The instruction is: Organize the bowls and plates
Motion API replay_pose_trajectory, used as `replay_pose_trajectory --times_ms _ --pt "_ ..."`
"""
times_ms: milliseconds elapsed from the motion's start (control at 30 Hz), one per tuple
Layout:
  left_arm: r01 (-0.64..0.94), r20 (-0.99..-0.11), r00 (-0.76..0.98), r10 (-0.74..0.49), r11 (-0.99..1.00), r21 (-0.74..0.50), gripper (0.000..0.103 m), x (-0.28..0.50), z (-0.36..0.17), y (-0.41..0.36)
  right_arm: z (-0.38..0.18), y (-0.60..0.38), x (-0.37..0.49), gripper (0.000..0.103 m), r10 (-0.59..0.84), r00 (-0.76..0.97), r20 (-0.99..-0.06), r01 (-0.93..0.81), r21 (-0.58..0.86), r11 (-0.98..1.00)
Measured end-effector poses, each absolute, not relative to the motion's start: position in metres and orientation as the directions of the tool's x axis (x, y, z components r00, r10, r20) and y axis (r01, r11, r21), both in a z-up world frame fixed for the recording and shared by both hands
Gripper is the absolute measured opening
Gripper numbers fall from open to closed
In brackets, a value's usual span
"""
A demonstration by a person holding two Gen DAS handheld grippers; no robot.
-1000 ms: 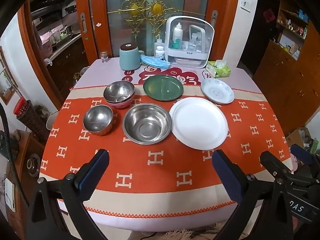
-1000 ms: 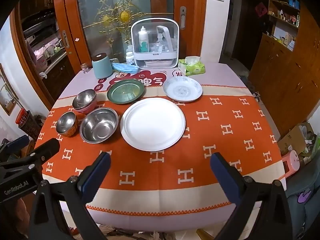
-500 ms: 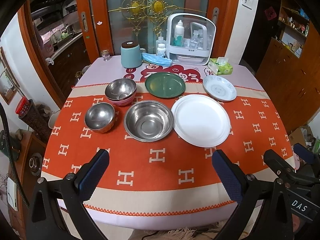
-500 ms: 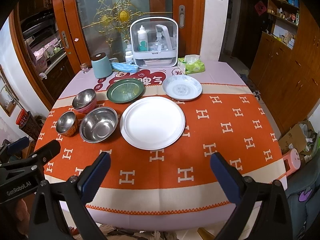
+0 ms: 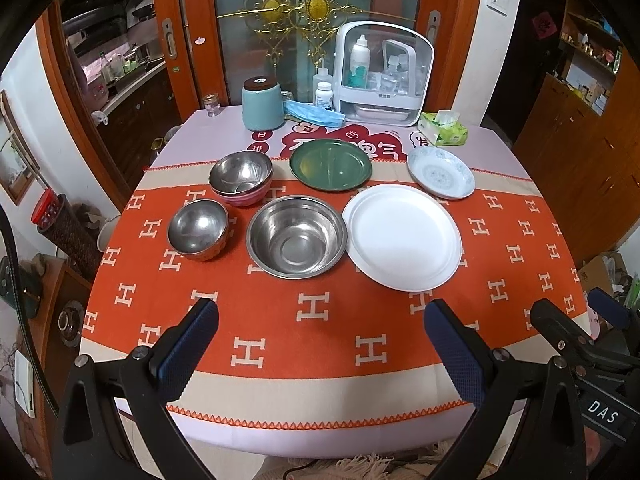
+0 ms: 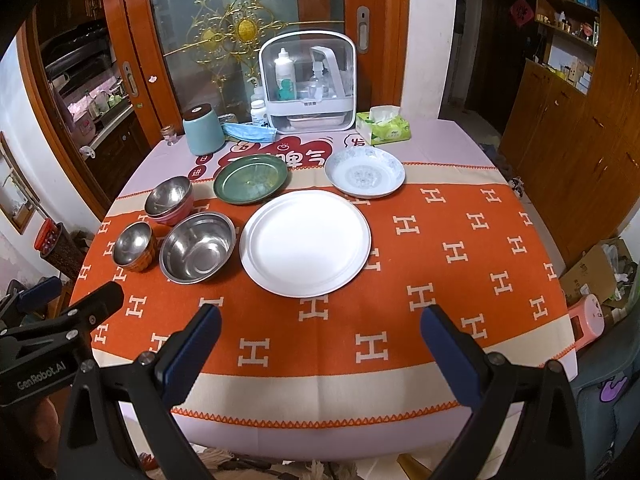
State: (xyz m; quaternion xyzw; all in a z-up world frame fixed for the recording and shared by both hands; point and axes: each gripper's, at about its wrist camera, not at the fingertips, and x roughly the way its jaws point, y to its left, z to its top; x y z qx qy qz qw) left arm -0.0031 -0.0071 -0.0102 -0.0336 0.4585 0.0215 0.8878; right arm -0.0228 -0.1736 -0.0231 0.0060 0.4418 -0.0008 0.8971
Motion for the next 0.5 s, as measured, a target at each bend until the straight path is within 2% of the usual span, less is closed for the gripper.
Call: replay_pose_trajectory --times_ms 500 --pt "-0.076 -0.817 0.576 0.015 0.996 -0.035 0.102 -0.0011 -0.0086 -0.0076 -0.0228 -0.1729 -0.0195 0.100 0.022 0.607 -0.795 0.001 0.028 1.000"
